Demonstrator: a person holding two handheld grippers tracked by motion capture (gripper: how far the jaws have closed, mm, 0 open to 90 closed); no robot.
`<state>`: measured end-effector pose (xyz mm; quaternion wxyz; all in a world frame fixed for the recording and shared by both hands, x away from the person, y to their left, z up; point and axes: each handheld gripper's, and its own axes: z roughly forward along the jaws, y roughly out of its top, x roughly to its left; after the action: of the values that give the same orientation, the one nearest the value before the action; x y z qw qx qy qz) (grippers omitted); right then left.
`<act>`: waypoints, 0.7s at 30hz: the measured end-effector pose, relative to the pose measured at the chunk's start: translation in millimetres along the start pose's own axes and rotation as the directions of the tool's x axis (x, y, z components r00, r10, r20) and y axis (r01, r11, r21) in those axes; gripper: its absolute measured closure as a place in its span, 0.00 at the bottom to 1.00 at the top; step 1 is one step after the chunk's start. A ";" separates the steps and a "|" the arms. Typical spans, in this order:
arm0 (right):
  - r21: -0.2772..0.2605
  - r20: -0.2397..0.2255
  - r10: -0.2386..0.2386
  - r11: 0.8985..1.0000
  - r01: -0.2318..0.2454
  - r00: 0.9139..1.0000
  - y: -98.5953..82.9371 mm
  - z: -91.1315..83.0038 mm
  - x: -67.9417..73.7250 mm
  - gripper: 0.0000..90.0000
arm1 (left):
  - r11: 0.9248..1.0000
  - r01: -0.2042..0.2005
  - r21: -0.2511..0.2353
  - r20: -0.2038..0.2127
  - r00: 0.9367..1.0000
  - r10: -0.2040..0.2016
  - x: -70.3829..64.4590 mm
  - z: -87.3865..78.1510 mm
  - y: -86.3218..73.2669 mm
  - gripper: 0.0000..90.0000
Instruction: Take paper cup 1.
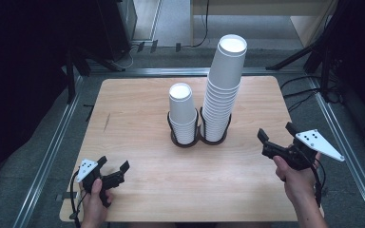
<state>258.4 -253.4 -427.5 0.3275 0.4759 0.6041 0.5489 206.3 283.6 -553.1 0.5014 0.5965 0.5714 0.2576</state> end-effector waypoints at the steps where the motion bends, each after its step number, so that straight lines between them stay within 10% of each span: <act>1: -0.001 -0.003 -0.002 1.000 0.002 1.000 1.9 1.0 1.5 0.06 | 1.000 0.000 0.000 -0.002 1.000 0.000 -0.1 0.0 0.0 0.00; 21: -0.028 -0.067 -0.041 0.999 0.039 0.997 41.9 23.6 34.1 0.06 | 1.000 0.003 -0.003 -0.003 1.000 -0.003 0.1 0.1 -0.2 0.00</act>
<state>277.8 -215.5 -386.6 0.3243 0.4403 0.6169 0.5660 206.4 283.7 -553.3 0.5020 0.5945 0.5726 0.2585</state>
